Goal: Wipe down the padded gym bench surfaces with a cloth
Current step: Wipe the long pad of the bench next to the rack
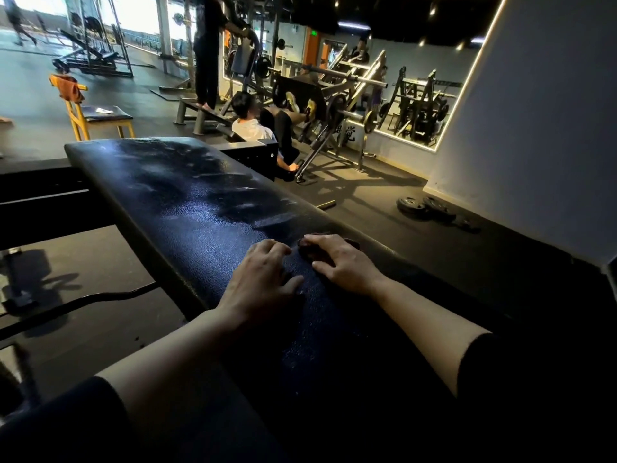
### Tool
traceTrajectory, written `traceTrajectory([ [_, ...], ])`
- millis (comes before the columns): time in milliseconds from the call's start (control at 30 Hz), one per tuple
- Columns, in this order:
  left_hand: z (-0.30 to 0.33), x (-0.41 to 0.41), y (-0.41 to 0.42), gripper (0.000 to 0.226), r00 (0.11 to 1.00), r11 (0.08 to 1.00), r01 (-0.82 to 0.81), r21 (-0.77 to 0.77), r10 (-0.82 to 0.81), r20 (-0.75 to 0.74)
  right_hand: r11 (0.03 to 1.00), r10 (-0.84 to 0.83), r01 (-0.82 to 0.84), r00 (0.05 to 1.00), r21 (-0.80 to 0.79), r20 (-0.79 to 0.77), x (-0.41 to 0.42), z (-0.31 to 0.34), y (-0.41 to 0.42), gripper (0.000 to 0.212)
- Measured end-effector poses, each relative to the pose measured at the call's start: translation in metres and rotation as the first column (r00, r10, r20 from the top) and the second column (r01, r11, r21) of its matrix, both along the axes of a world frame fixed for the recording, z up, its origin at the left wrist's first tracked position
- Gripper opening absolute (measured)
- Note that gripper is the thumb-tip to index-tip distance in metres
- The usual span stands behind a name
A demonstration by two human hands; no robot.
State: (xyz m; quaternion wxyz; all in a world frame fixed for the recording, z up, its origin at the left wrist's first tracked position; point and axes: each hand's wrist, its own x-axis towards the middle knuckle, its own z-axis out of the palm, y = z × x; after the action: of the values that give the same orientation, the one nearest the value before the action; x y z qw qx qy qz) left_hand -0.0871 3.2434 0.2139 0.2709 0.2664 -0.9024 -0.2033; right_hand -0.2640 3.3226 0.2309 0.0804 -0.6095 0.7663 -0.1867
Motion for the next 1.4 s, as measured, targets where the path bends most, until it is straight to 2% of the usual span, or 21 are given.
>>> traceTrajectory([
  [100,0.006,0.009,-0.021,0.045,0.999,0.999,-0.010,-0.036,0.012,0.049,0.978,0.207,-0.207,0.978,-0.011,0.001,0.014,-0.004,0.022,0.052],
  [167,0.003,0.013,-0.035,0.047,0.996,0.995,0.031,-0.099,-0.021,0.091,0.969,0.242,-0.240,0.970,0.064,-0.022,0.010,-0.006,0.024,0.050],
  [233,0.001,0.014,-0.041,0.047,0.990,0.994,0.063,-0.088,-0.051,0.135,0.979,0.182,-0.179,0.983,0.093,-0.015,-0.006,-0.002,0.006,0.049],
  [300,-0.002,0.013,-0.041,0.043,0.987,0.995,0.053,-0.079,-0.040,0.155,0.998,0.051,-0.049,0.998,0.051,-0.048,-0.029,-0.006,-0.022,0.048],
  [400,-0.005,0.013,-0.040,0.039,0.991,0.996,0.015,-0.092,-0.003,0.130,0.984,-0.180,0.178,0.979,-0.031,-0.100,-0.054,-0.016,-0.057,0.046],
  [467,-0.006,0.013,-0.039,0.042,0.994,0.995,0.001,-0.097,0.010,0.110,0.973,-0.230,0.227,0.969,-0.041,-0.093,-0.047,-0.016,-0.061,0.046],
  [533,-0.006,0.013,-0.037,0.047,0.995,0.995,-0.015,-0.097,0.025,0.101,0.992,-0.122,0.122,0.991,-0.019,-0.055,-0.017,-0.009,-0.049,0.048],
  [633,-0.008,0.012,-0.039,0.045,0.994,0.996,-0.035,-0.079,0.043,0.100,0.988,0.141,-0.142,0.990,-0.051,-0.029,0.037,-0.009,-0.016,0.050],
  [700,-0.009,0.012,-0.041,0.043,0.992,0.997,-0.037,-0.069,0.045,0.120,0.978,0.196,-0.199,0.979,-0.070,-0.049,0.031,-0.007,-0.010,0.051],
  [767,-0.009,0.013,-0.042,0.042,0.990,0.997,-0.034,-0.074,0.043,0.131,0.997,0.054,-0.059,0.993,-0.040,-0.101,-0.009,-0.006,-0.020,0.054],
  [867,-0.010,0.012,-0.039,0.040,0.994,0.996,-0.032,-0.082,0.040,0.100,0.941,-0.337,0.338,0.938,0.004,-0.082,-0.065,-0.007,-0.039,0.057],
  [933,-0.010,0.011,-0.038,0.042,0.996,0.996,-0.025,-0.086,0.033,0.085,0.920,-0.391,0.391,0.917,-0.015,-0.078,-0.062,-0.009,-0.057,0.054],
  [967,-0.011,0.010,-0.038,0.043,0.996,0.996,-0.019,-0.086,0.026,0.081,0.938,-0.346,0.347,0.935,-0.012,-0.079,-0.047,-0.008,-0.065,0.053],
  [1067,-0.010,0.009,-0.040,0.045,0.996,0.998,-0.028,-0.065,0.033,0.080,0.997,-0.071,0.067,0.993,-0.037,-0.096,0.009,-0.005,-0.074,0.050],
  [1167,-0.011,0.010,-0.042,0.041,0.996,0.996,-0.029,-0.079,0.036,0.087,0.988,0.137,-0.142,0.987,-0.059,-0.090,0.024,-0.003,-0.049,0.052],
  [1233,-0.011,0.010,-0.042,0.039,0.996,0.995,-0.031,-0.090,0.039,0.081,0.997,0.056,-0.062,0.989,-0.039,-0.136,-0.009,0.002,-0.041,0.055],
  [1333,-0.013,0.009,-0.042,0.040,0.998,0.993,-0.023,-0.114,0.030,0.059,0.980,-0.197,0.192,0.976,-0.057,-0.096,-0.055,0.007,-0.048,0.052],
  [1400,-0.013,0.009,-0.041,0.040,0.998,0.994,-0.025,-0.110,0.031,0.053,0.963,-0.257,0.247,0.961,-0.104,-0.101,-0.053,0.003,-0.063,0.048],
])
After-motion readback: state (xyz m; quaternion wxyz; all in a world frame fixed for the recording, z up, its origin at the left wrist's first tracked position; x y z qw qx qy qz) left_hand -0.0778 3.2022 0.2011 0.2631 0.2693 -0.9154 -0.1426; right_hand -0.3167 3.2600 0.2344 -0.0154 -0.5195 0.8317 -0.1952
